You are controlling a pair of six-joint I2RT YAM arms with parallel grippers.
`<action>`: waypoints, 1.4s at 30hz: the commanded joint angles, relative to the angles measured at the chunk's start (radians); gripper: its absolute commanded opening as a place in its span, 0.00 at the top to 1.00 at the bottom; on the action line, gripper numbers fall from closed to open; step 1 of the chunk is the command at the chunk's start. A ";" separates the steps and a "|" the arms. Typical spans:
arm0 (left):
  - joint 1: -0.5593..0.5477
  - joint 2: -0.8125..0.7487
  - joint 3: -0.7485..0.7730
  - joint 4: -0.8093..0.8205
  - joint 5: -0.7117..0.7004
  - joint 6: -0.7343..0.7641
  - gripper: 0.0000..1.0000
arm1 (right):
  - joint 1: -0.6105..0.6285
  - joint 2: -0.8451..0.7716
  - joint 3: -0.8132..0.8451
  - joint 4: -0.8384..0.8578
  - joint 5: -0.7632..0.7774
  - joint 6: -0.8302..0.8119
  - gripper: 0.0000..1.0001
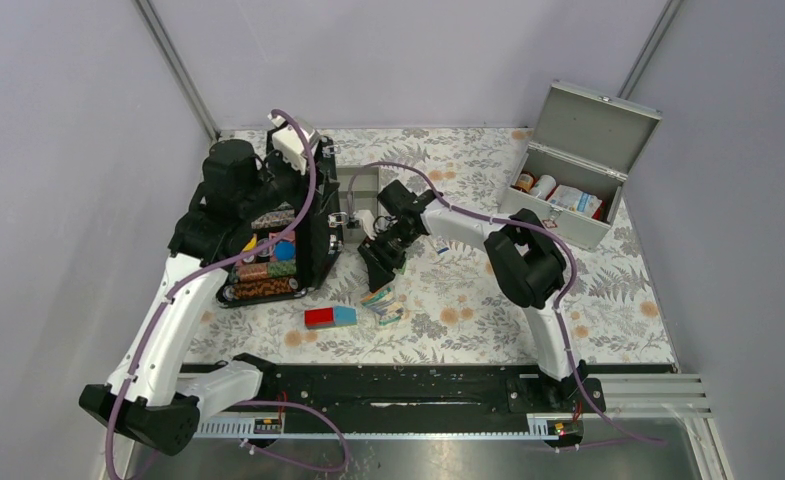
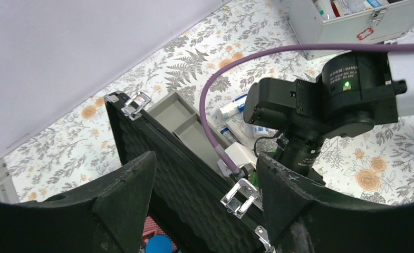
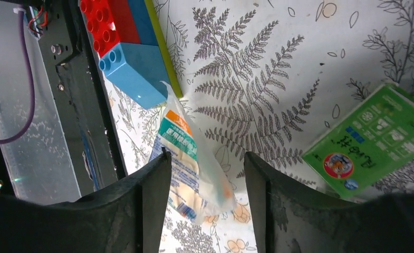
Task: Organize the medicine kit
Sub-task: Pick up the medical item at the center of the board, then place the medical item at the medicine box.
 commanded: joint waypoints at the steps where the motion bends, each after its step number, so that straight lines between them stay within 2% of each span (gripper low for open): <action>1: -0.001 -0.006 0.061 0.000 -0.045 0.060 0.30 | 0.014 0.024 -0.022 0.069 -0.061 0.060 0.48; 7: 0.006 -0.009 0.045 0.018 -0.054 0.087 0.30 | 0.013 -0.014 -0.035 -0.011 -0.058 -0.001 0.65; 8: 0.013 -0.005 0.040 0.032 -0.039 0.078 0.30 | 0.012 -0.027 -0.037 -0.034 -0.058 -0.021 0.71; 10: 0.040 0.011 0.034 0.066 0.002 0.047 0.30 | 0.003 -0.047 -0.023 -0.104 -0.070 -0.067 0.95; 11: 0.053 0.019 0.036 0.084 0.018 0.027 0.30 | -0.005 -0.060 -0.008 -0.148 -0.077 -0.086 1.00; 16: 0.078 0.065 0.037 0.161 0.098 -0.013 0.30 | -0.074 -0.189 0.011 -0.272 -0.104 -0.148 1.00; 23: 0.075 0.153 0.079 0.146 0.408 -0.026 0.30 | -0.203 -0.347 0.124 -0.424 -0.097 -0.206 1.00; 25: 0.068 0.178 0.102 0.146 0.444 -0.031 0.30 | -0.245 -0.383 0.167 -0.468 -0.087 -0.217 1.00; 29: 0.041 0.217 0.144 0.179 0.420 -0.051 0.30 | -0.342 -0.454 0.229 -0.499 -0.025 -0.236 1.00; 33: 0.022 0.233 0.149 0.253 0.396 -0.116 0.30 | -0.453 -0.502 0.262 -0.483 0.133 -0.246 1.00; 39: -0.089 0.216 0.139 0.188 0.323 -0.002 0.30 | -0.687 -0.503 0.321 -0.417 0.223 -0.175 1.00; 42: -0.111 0.206 0.105 0.198 0.324 -0.015 0.30 | -0.823 -0.466 0.360 -0.366 0.237 -0.119 1.00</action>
